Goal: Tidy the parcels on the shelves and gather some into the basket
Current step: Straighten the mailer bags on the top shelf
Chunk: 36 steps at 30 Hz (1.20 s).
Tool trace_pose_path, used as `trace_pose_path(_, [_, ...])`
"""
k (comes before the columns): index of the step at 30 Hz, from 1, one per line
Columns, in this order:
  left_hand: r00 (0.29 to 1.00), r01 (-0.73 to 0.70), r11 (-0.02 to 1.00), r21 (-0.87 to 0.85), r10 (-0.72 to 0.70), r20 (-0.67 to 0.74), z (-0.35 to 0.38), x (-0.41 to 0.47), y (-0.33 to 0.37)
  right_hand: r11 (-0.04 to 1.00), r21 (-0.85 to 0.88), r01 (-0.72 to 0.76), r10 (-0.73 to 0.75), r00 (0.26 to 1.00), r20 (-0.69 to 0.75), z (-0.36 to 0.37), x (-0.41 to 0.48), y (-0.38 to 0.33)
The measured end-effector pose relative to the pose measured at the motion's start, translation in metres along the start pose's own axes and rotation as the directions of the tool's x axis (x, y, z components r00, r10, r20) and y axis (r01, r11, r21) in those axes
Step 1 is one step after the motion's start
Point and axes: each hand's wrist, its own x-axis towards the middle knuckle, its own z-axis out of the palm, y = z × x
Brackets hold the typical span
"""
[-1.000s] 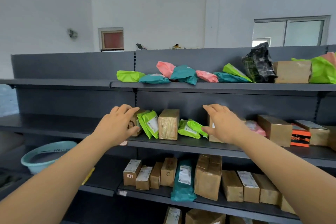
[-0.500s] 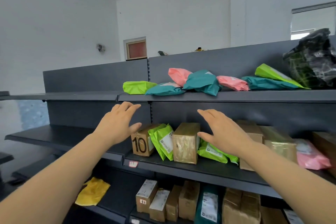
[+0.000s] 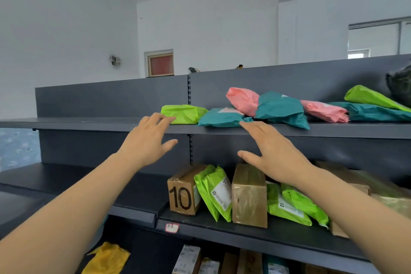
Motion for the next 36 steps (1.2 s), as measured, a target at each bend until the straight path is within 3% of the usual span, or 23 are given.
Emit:
trace_pose_path(6, [0.999, -0.015, 0.994, -0.106, 0.012, -0.032, 0.019, 0.045, -0.053, 1.000, -0.027, -0.017, 0.015, 0.997, -0.078, 0.023, 0.051, -0.023])
trace_pose_path(12, [0.998, -0.022, 0.977, -0.212, 0.034, 0.056, 0.043, 0.080, -0.089, 0.997, -0.061, -0.051, 0.043, 0.991, -0.128, 0.047, 0.093, -0.041])
trace_pose_path(16, [0.989, 0.027, 0.946, -0.323, 0.021, 0.143, 0.060, 0.101, -0.089, 0.991, -0.094, -0.093, 0.084, 0.991, -0.101, 0.054, 0.112, -0.037])
trace_pose_path(21, [0.989, 0.093, 0.905, -0.414, -0.034, 0.147, 0.075, 0.113, -0.063, 0.984, -0.133, -0.118, 0.114, 0.993, -0.040, 0.060, 0.116, -0.016])
trace_pose_path(27, [0.959, 0.198, 0.803, -0.562, -0.276, -0.057, 0.076, 0.112, -0.050, 0.983, -0.145, -0.112, 0.109, 0.994, -0.026, 0.059, 0.117, -0.005])
trace_pose_path(36, [0.895, 0.121, 0.812, -0.571, -0.338, -0.290, 0.082, 0.074, -0.042, 0.997, -0.070, -0.041, 0.040, 0.999, -0.008, 0.052, 0.130, -0.011])
